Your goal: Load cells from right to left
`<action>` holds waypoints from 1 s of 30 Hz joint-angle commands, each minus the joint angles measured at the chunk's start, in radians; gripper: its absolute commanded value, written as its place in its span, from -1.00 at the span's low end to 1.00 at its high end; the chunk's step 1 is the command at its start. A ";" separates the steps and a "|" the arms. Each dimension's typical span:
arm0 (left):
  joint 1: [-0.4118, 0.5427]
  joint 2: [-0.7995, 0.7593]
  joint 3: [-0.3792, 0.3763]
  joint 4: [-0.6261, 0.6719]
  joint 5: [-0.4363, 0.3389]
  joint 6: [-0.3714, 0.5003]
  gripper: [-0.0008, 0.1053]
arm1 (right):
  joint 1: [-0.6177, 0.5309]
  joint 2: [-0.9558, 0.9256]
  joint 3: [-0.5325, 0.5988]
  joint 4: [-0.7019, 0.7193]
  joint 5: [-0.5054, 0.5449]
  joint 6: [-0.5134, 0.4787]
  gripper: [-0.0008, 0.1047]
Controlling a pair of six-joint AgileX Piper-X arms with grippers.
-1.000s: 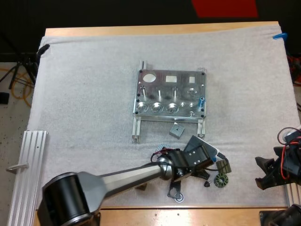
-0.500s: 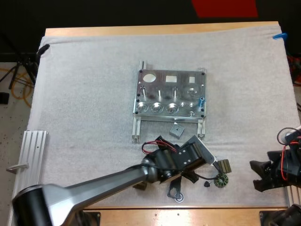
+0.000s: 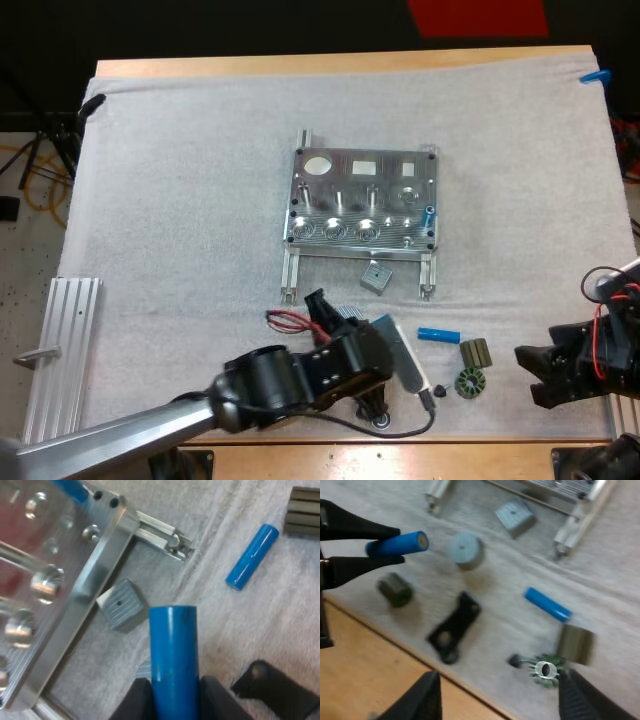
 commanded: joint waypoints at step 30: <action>-0.002 -0.261 0.045 -0.066 0.169 0.174 -0.98 | 0.001 0.221 -0.002 -0.215 -0.419 0.111 -0.01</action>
